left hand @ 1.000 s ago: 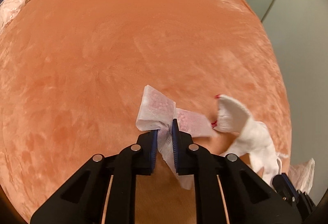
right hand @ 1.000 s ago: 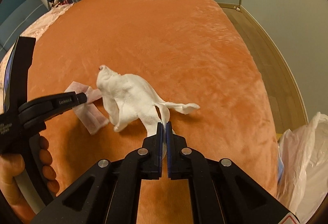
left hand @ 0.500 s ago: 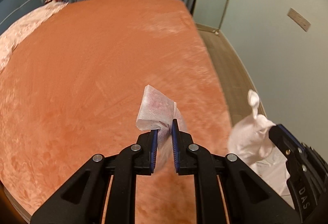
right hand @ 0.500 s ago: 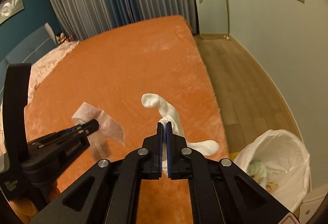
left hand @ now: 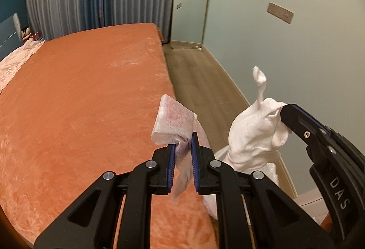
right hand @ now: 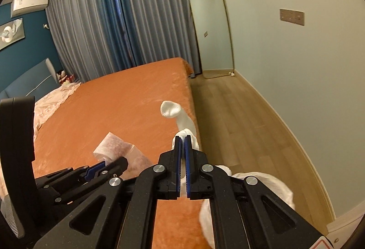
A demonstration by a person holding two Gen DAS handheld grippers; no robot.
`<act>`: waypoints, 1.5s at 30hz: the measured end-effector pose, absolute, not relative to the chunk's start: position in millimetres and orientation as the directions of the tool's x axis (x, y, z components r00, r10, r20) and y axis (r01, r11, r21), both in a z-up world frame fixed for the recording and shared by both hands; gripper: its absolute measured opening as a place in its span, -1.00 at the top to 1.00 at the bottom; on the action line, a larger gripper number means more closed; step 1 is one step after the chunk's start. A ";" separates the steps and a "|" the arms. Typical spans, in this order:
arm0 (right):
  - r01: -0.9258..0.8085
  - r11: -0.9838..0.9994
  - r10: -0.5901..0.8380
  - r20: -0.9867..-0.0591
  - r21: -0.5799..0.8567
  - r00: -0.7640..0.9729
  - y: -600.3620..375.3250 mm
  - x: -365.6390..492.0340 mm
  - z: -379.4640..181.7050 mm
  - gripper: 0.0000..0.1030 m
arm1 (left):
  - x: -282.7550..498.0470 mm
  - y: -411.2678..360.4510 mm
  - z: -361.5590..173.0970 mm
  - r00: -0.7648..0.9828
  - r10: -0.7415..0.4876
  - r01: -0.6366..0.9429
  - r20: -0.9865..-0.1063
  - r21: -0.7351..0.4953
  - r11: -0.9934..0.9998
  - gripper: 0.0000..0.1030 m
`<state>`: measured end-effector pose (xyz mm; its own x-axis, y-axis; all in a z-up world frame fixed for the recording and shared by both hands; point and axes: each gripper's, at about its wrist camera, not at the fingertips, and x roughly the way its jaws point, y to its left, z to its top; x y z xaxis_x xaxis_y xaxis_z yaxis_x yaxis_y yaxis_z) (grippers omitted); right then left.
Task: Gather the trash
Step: 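Carry the pink wrapper and white glove over the trash bin with both tools, then open both tools to drop the wrapper and glove into the bin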
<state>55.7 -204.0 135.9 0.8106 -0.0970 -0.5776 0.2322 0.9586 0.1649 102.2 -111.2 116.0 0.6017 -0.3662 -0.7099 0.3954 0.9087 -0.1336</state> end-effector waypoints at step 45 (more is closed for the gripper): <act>0.404 0.894 -0.179 -0.670 0.196 0.721 -298.0 -0.6 77.7 0.94 | 78.0 -220.4 70.4 0.515 -0.382 0.496 -0.767 -0.097 0.863 0.17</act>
<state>-0.6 -298.0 77.7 0.7208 -0.1787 -0.6697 0.4036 0.8937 0.1960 78.0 -220.4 70.4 0.5149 -0.3822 -0.7673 0.4963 0.8628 -0.0967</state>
